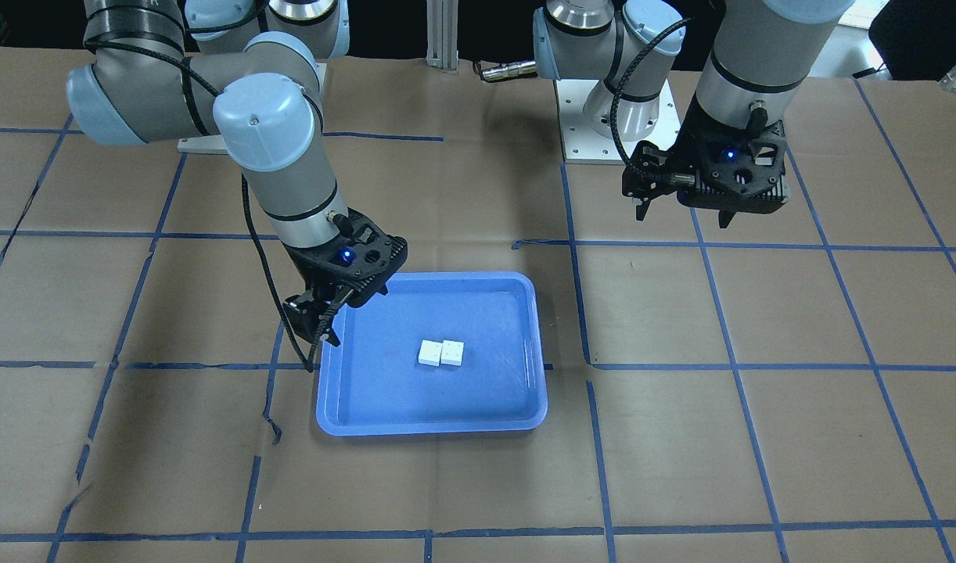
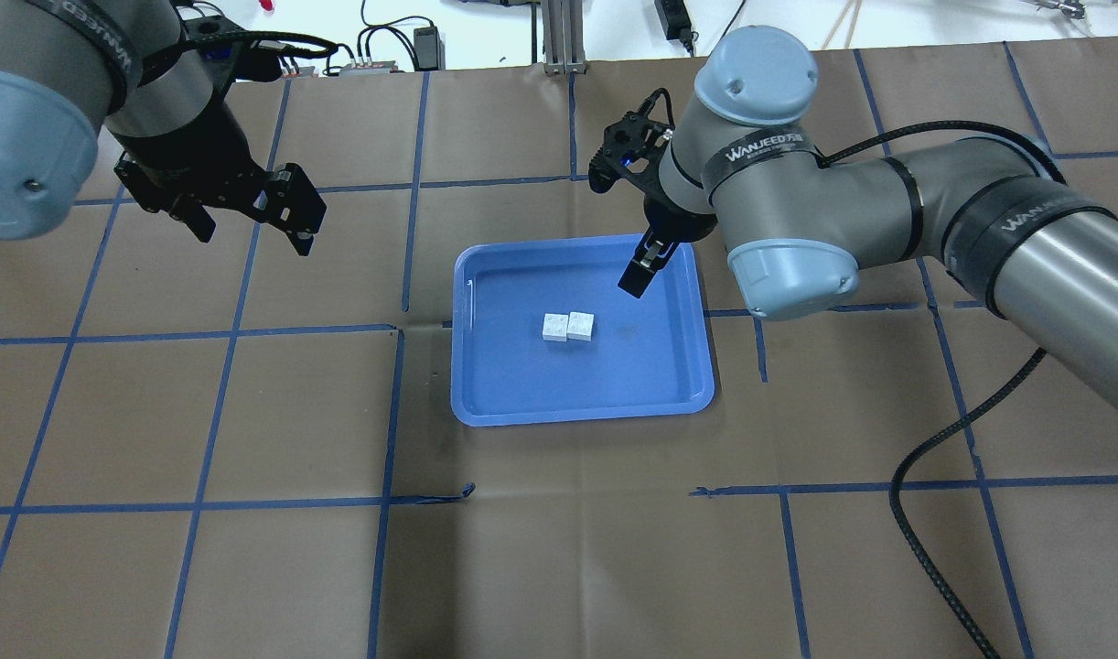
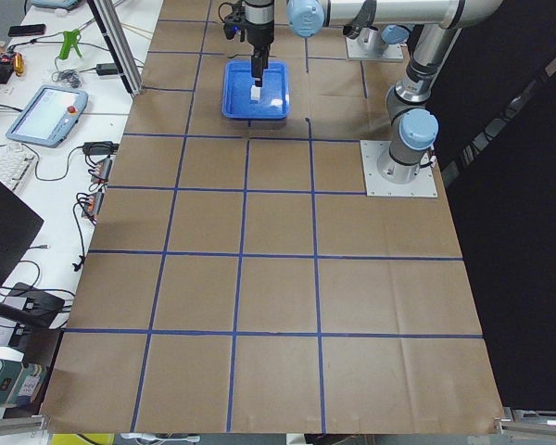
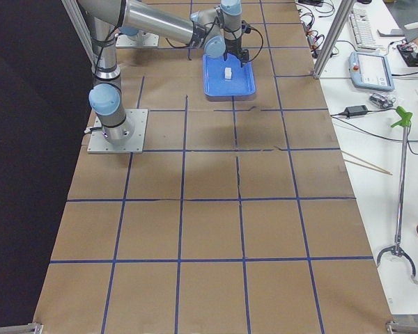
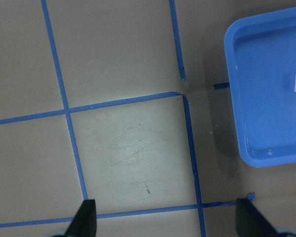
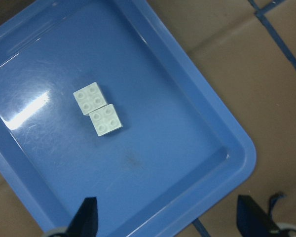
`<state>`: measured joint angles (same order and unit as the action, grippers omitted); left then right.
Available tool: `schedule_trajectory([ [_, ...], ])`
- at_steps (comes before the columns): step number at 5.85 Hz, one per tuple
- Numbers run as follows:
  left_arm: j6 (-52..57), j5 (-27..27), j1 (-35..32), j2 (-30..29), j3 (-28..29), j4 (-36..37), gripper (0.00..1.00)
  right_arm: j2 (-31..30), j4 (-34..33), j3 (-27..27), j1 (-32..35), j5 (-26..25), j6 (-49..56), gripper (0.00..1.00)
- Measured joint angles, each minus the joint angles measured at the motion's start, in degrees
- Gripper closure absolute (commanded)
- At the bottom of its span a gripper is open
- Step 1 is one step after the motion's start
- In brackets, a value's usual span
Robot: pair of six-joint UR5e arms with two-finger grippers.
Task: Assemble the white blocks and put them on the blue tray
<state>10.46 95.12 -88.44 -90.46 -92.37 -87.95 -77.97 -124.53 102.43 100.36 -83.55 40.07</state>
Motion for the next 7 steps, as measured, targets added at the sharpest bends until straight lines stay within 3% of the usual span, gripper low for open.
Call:
schedule_trajectory([
  [1,-0.02,-0.01,-0.04,-0.10,0.01,0.07,0.01,-1.92,4.83,-1.61,-1.46,-0.81,-5.75,0.00],
  [4,-0.81,-1.73,-0.11,0.75,0.71,-3.26,0.01,-6.46,29.54,-11.31,-6.78,-3.70,-23.73,0.00],
  [7,-4.70,-4.92,-0.63,3.30,0.81,-4.20,0.01,-10.82,39.15,-13.76,-10.43,-5.04,-32.40,0.00],
])
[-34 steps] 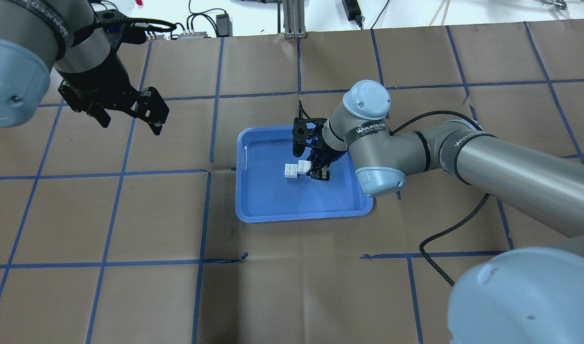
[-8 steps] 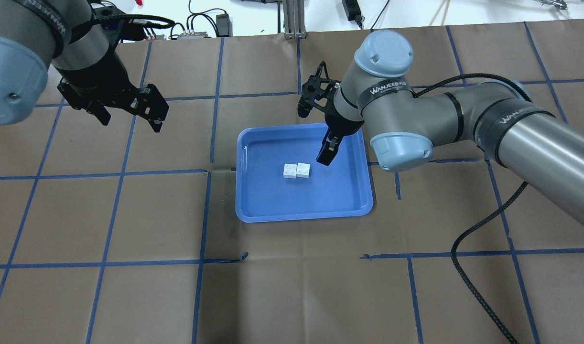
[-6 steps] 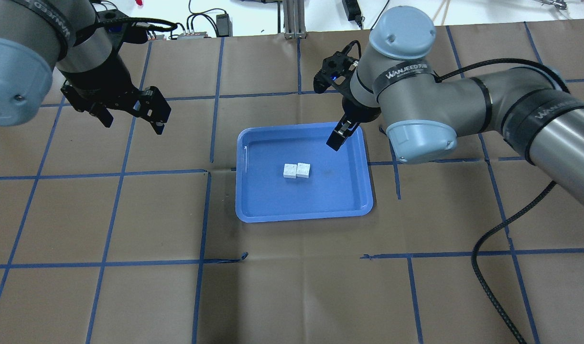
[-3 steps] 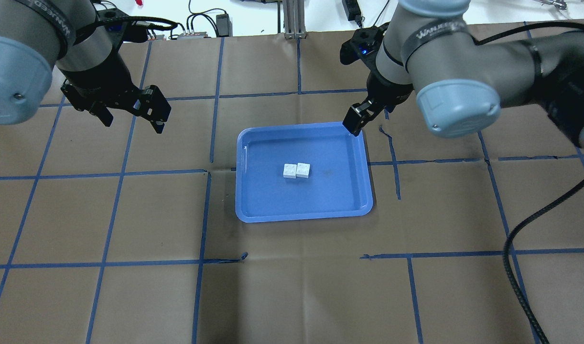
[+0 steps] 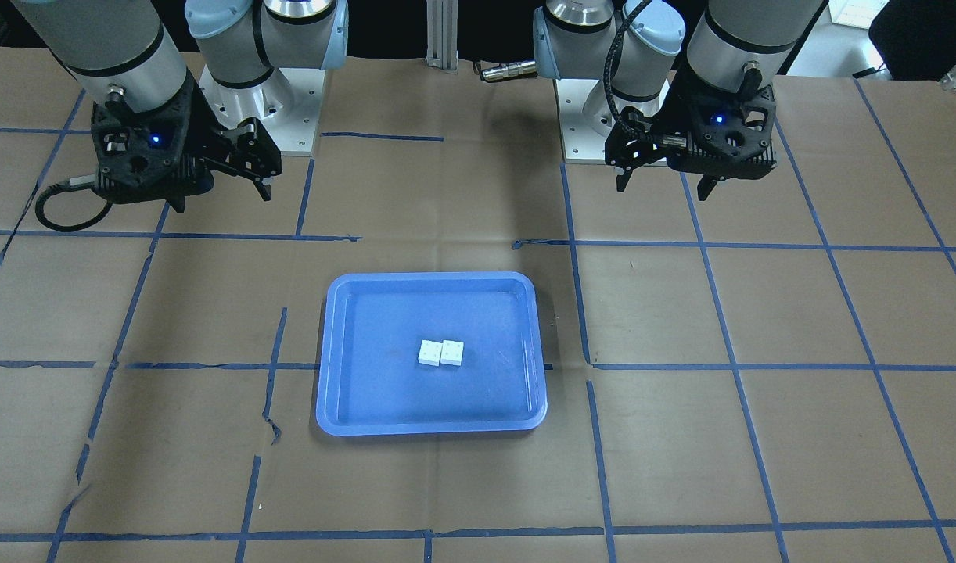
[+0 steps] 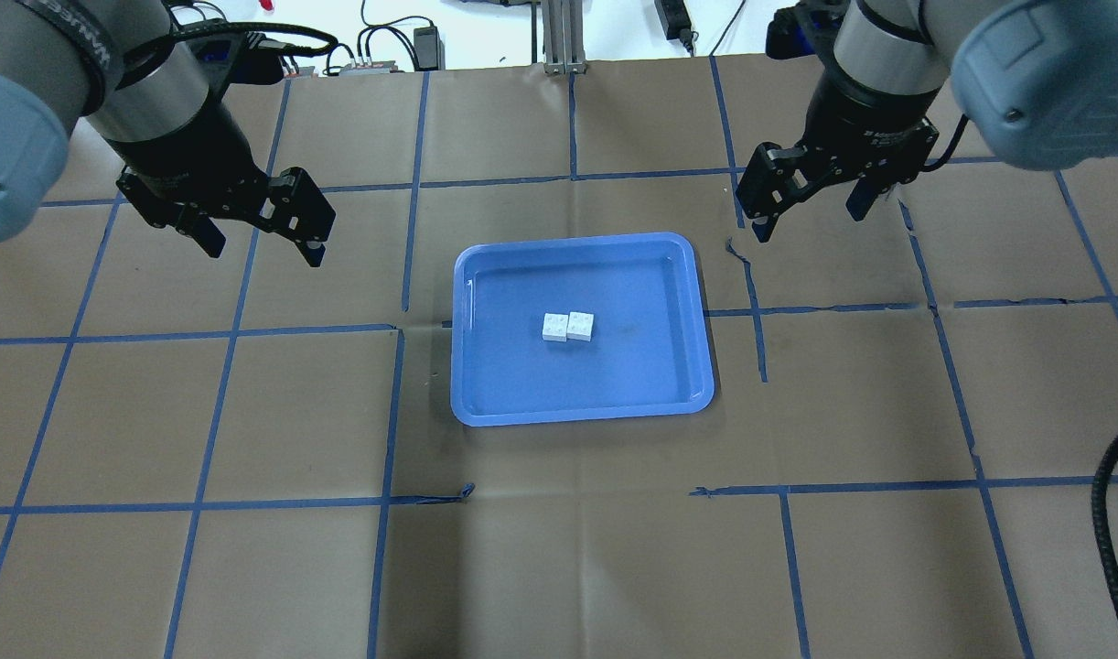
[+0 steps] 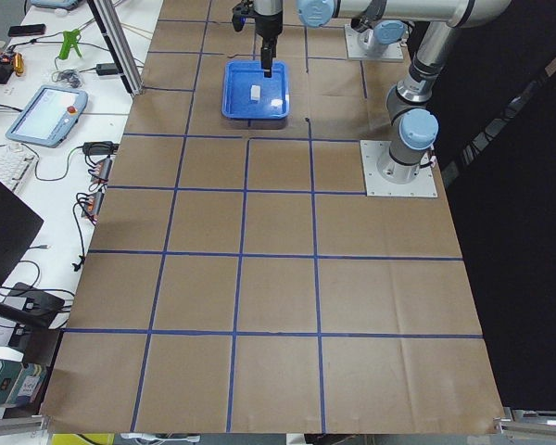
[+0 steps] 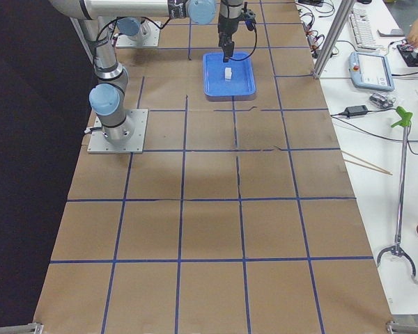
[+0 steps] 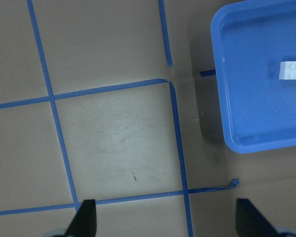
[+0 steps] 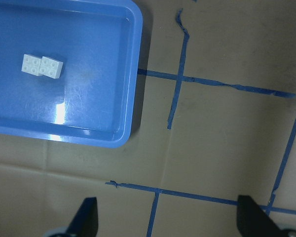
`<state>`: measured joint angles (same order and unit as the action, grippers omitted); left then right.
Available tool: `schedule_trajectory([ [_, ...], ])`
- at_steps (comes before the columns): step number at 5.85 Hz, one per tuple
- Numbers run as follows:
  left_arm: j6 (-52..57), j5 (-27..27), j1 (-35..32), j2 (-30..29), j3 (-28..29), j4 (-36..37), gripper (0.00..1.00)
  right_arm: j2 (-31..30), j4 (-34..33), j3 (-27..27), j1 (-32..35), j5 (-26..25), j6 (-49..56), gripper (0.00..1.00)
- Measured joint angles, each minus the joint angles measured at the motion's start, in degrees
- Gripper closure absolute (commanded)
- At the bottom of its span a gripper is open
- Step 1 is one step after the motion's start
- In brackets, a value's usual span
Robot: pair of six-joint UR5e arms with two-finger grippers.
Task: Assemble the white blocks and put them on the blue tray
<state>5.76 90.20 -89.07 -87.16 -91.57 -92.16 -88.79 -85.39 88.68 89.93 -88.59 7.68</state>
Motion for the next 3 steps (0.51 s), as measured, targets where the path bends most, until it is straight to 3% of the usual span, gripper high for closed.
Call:
schedule_trajectory([
  [3,-3.61,-1.10,-0.43,0.84,-0.14,2.23,0.01,-1.92,1.49,-0.58,0.08,-2.89,-10.87,0.00],
])
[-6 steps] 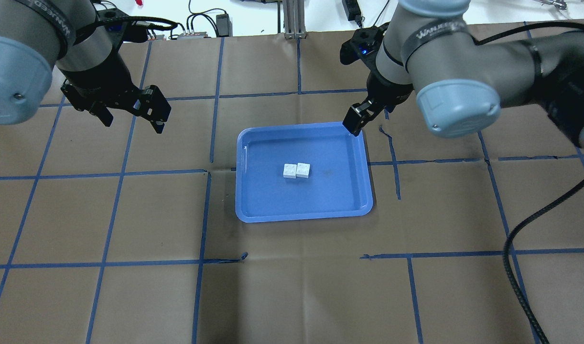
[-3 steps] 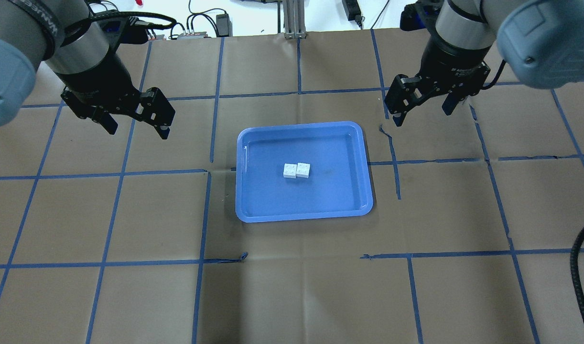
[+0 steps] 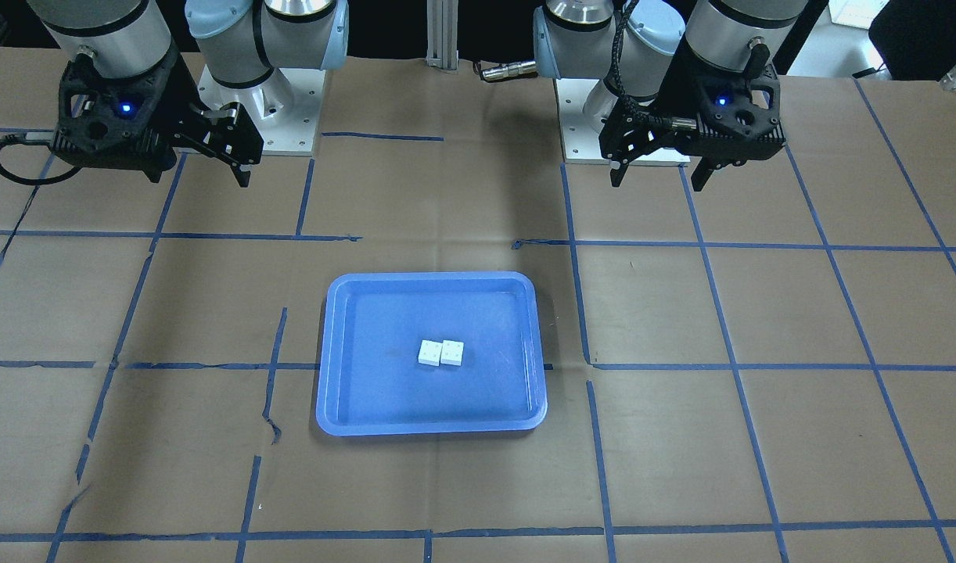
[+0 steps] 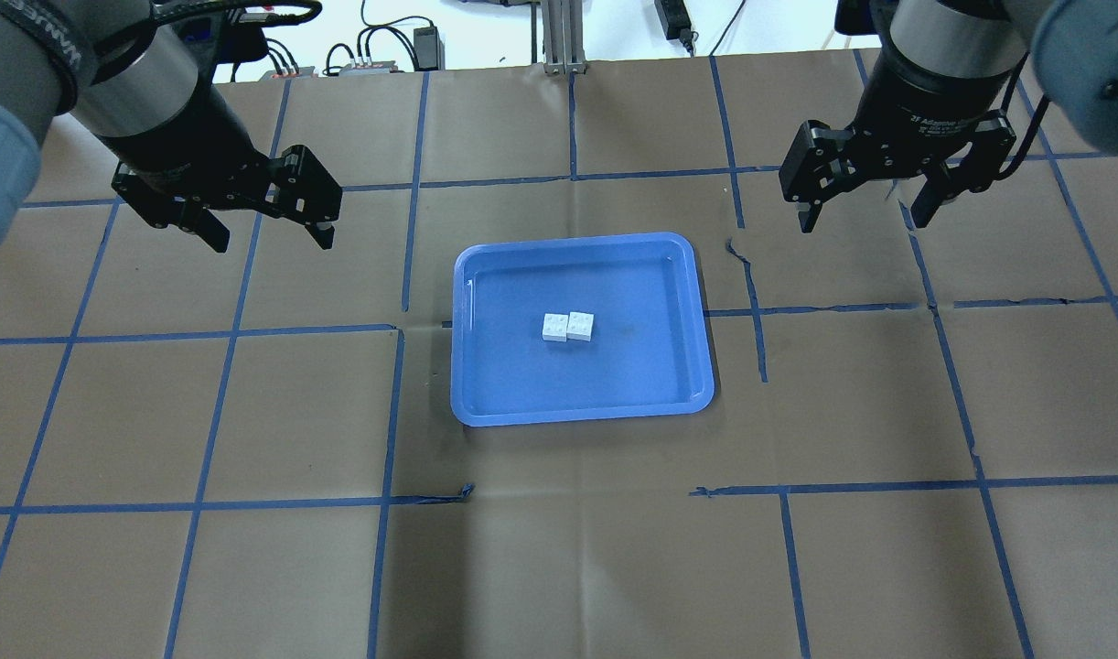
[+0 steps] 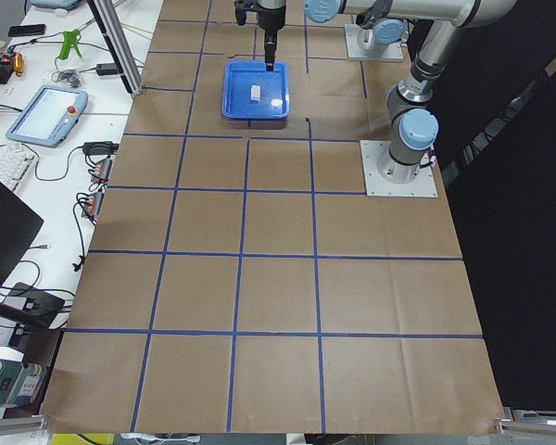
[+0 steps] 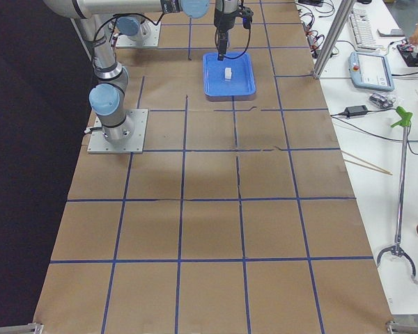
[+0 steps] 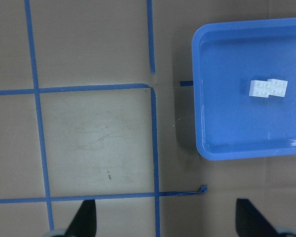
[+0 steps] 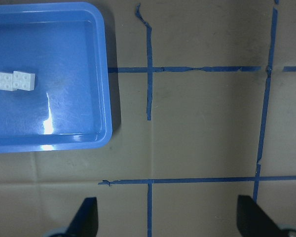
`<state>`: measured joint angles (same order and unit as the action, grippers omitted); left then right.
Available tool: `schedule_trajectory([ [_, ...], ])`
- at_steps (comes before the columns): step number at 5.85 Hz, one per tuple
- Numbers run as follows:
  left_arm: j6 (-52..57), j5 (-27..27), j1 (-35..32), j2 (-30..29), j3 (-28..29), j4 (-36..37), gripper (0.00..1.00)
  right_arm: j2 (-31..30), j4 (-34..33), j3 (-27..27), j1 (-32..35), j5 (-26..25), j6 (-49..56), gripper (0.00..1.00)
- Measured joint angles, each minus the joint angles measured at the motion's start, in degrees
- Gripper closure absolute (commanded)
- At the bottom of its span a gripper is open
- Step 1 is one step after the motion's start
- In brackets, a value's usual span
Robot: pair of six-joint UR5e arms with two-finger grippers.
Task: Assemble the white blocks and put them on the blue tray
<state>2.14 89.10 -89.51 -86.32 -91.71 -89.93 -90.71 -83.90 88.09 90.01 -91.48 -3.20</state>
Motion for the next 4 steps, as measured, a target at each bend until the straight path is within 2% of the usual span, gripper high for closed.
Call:
schedule_trajectory([
  [4,0.13,0.63,-1.65,1.45,-0.75,0.80,0.01,-0.08,-0.06,0.05,0.08,0.62,-1.98,0.00],
])
